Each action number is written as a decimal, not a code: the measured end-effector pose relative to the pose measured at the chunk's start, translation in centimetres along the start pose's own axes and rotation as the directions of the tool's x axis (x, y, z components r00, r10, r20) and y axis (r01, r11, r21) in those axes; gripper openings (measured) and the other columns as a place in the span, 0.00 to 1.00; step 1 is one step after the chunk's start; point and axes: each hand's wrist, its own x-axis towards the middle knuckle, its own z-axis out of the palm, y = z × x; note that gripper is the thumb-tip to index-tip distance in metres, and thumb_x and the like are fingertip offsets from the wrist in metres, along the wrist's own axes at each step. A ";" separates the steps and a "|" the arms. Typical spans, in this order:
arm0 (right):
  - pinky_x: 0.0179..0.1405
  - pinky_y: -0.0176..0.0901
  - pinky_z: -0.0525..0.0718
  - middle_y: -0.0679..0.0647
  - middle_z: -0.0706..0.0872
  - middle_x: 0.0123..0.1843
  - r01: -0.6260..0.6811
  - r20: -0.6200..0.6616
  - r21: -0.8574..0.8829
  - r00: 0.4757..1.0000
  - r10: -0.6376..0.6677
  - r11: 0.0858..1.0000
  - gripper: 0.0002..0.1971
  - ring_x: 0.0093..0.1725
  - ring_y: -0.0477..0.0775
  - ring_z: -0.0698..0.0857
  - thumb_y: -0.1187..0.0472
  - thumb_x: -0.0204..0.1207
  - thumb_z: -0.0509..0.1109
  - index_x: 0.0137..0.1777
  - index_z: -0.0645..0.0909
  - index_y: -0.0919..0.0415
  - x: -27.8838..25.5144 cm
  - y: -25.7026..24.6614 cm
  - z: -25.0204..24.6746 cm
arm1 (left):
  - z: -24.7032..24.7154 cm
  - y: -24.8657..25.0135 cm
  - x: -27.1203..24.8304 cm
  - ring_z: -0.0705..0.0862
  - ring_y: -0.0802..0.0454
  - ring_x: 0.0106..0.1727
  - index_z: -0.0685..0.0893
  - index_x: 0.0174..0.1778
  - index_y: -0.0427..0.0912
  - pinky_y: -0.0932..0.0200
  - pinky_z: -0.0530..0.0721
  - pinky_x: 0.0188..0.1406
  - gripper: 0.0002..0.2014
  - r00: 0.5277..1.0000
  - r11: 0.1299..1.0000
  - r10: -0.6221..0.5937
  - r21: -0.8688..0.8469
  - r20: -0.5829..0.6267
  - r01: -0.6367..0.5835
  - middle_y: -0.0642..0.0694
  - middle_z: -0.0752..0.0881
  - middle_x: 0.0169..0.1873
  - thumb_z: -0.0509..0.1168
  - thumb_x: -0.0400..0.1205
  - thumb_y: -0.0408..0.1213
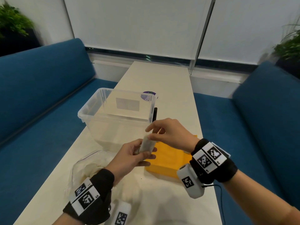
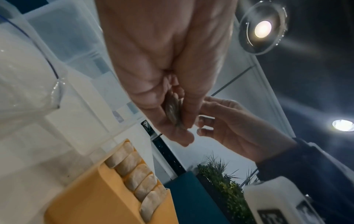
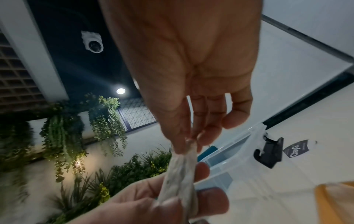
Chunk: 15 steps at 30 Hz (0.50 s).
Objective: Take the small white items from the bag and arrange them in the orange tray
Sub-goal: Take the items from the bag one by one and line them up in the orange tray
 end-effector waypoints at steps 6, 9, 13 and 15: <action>0.50 0.41 0.88 0.55 0.90 0.44 0.078 0.013 0.269 0.996 -0.085 0.960 0.04 0.44 0.50 0.89 0.71 0.74 0.71 0.46 0.86 0.66 -0.4 0.3 -2.1 | -0.1 0.6 -0.3 0.90 0.47 0.53 0.83 0.62 0.45 0.60 0.87 0.43 0.18 0.993 0.955 -0.101 -0.276 0.053 0.112 0.42 0.90 0.56 0.58 0.83 0.50; 0.52 0.37 0.87 0.58 0.90 0.47 0.105 0.025 0.322 0.992 -0.120 0.941 0.06 0.49 0.51 0.89 0.75 0.74 0.70 0.44 0.86 0.67 -0.7 0.5 -2.8 | -0.3 0.6 -0.2 0.89 0.50 0.49 0.85 0.60 0.42 0.63 0.86 0.39 0.15 0.996 0.932 -0.070 -0.352 0.054 0.085 0.40 0.90 0.53 0.65 0.79 0.42; 0.52 0.34 0.85 0.61 0.89 0.50 0.130 0.007 0.357 0.990 -0.142 0.925 0.08 0.52 0.49 0.89 0.79 0.72 0.68 0.43 0.86 0.69 -1.0 0.7 -3.4 | -0.6 0.7 0.1 0.89 0.55 0.46 0.85 0.59 0.40 0.63 0.86 0.39 0.17 0.999 0.938 -0.018 -0.345 0.027 0.026 0.43 0.90 0.47 0.69 0.74 0.35; 0.52 0.35 0.85 0.61 0.89 0.51 0.151 -0.019 0.359 0.988 -0.155 0.921 0.09 0.52 0.50 0.89 0.79 0.73 0.67 0.44 0.87 0.70 -1.2 0.7 -3.6 | -0.6 0.9 0.2 0.89 0.56 0.45 0.85 0.59 0.39 0.64 0.86 0.39 0.15 1.000 0.951 0.012 -0.310 0.006 -0.010 0.45 0.91 0.46 0.69 0.75 0.34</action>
